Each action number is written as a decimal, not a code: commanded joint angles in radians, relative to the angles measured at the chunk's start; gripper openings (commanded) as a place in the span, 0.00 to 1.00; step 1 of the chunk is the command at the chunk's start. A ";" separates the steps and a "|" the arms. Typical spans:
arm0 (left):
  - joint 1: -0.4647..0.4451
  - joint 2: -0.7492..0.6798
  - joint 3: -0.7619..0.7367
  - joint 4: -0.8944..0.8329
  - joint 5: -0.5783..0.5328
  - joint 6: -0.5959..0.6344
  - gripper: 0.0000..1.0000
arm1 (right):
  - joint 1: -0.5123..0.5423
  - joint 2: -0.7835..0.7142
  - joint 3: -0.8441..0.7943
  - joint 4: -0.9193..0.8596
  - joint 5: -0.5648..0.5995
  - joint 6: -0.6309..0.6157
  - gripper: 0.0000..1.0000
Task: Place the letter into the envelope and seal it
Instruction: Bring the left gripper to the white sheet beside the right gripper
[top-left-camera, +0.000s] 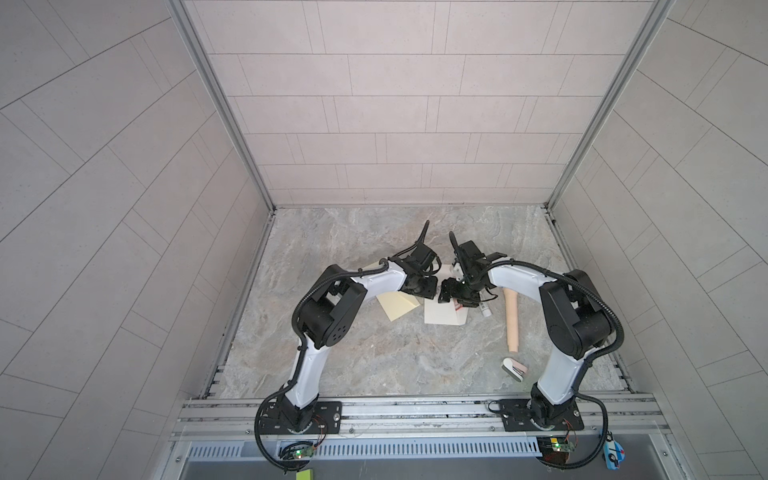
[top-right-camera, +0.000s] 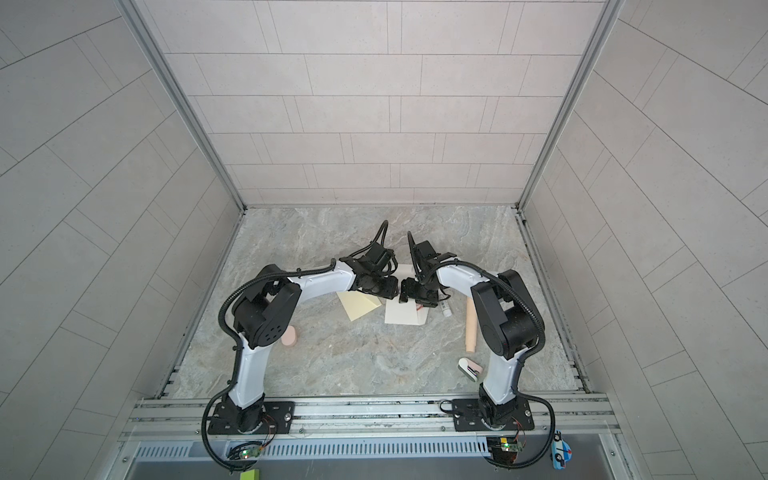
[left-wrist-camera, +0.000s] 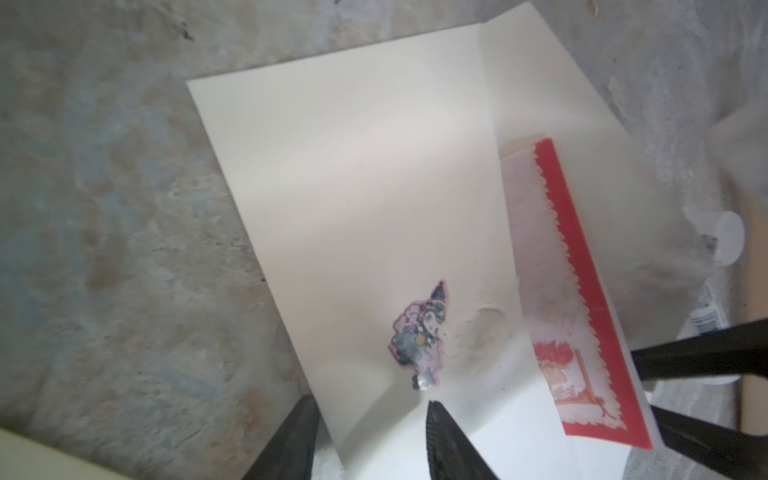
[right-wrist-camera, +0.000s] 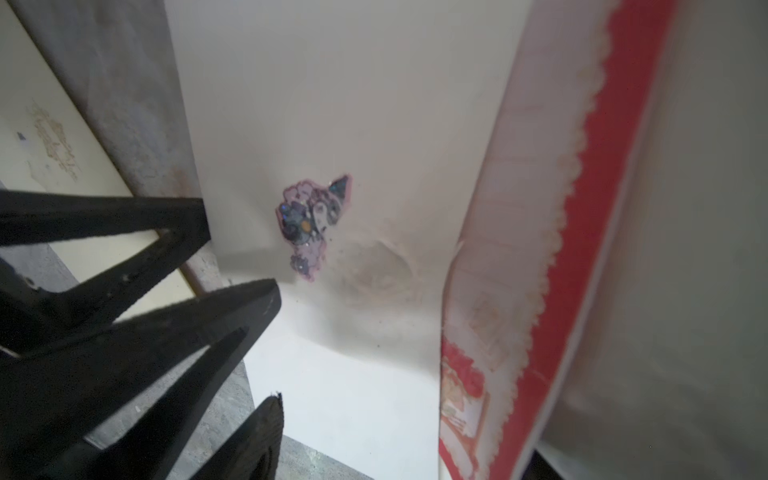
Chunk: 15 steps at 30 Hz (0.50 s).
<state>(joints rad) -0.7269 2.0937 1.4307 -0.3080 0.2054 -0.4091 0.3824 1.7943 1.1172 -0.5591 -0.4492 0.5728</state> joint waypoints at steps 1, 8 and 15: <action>-0.003 0.043 0.018 -0.093 -0.092 0.022 0.43 | 0.019 -0.062 -0.024 0.002 0.055 0.025 0.74; -0.018 0.086 0.057 -0.171 -0.193 0.070 0.39 | 0.026 -0.123 -0.010 -0.043 0.209 0.049 0.74; -0.031 0.114 0.075 -0.189 -0.212 0.088 0.39 | 0.027 -0.114 0.012 -0.078 0.245 0.053 0.75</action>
<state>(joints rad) -0.7555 2.1426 1.5173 -0.4030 0.0277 -0.3382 0.4034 1.6966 1.1183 -0.5968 -0.2588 0.6106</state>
